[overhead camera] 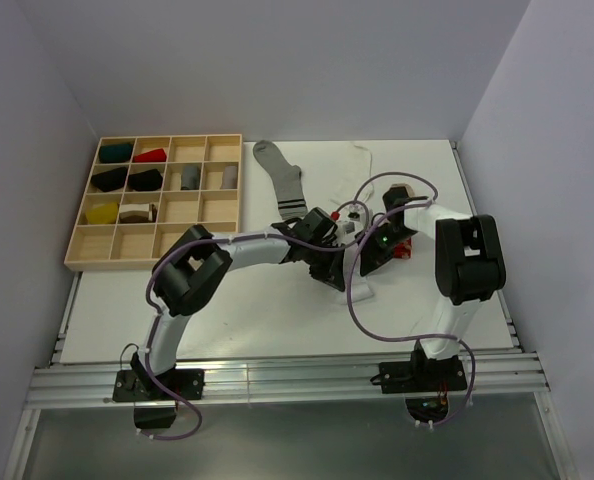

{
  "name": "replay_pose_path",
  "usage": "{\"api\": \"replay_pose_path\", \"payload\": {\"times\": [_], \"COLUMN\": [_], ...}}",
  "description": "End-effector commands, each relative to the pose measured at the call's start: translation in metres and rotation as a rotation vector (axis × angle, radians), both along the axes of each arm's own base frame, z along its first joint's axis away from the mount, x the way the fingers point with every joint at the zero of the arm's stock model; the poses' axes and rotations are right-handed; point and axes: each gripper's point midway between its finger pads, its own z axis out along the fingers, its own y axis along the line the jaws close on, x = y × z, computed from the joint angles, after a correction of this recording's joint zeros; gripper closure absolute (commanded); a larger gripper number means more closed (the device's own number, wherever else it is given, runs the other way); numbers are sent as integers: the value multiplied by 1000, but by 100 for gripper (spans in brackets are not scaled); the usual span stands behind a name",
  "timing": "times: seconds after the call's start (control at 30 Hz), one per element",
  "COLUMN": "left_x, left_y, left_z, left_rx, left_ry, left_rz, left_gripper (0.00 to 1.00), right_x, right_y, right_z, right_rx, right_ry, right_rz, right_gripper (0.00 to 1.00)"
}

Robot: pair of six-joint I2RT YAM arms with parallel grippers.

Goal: Roll the socks
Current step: Roll the sock at the center of the board.

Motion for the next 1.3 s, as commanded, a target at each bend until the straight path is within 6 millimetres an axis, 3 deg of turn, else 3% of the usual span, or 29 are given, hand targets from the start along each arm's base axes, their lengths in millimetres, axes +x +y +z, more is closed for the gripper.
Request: {"api": "replay_pose_path", "payload": {"times": [0.0, 0.33, 0.5, 0.67, 0.7, 0.8, 0.87, 1.0, 1.27], "left_x": [-30, -26, -25, -25, -25, -26, -25, -25, -24], "left_y": [35, 38, 37, 35, 36, 35, 35, 36, 37], "left_z": [-39, -37, -37, -37, -38, -39, -42, -45, -50], "left_rx": [138, 173, 177, 177, 180, 181, 188, 203, 230], "left_ry": [231, 290, 304, 314, 314, 322, 321, 331, 331], "left_rz": [22, 42, 43, 39, 38, 32, 30, 27, 21], "left_gripper": [100, 99, 100, 100, 100, 100, 100, 100, 100], "right_x": [22, 33, 36, 15, 13, -4, -19, -39, -55], "right_y": [-2, -8, -14, -18, -20, -22, -21, -20, -4], "right_z": [6, 27, 50, 78, 88, 92, 89, 81, 80], "right_rx": [-25, 18, 80, 157, 149, 132, 127, 90, 7], "right_ry": [-116, -217, -304, -358, -425, -507, -521, -592, -692], "right_rz": [-33, -89, -97, -13, 26, 111, 161, 299, 478], "right_gripper": [76, 75, 73, 72, 70, 60, 54, 50, 33]}}
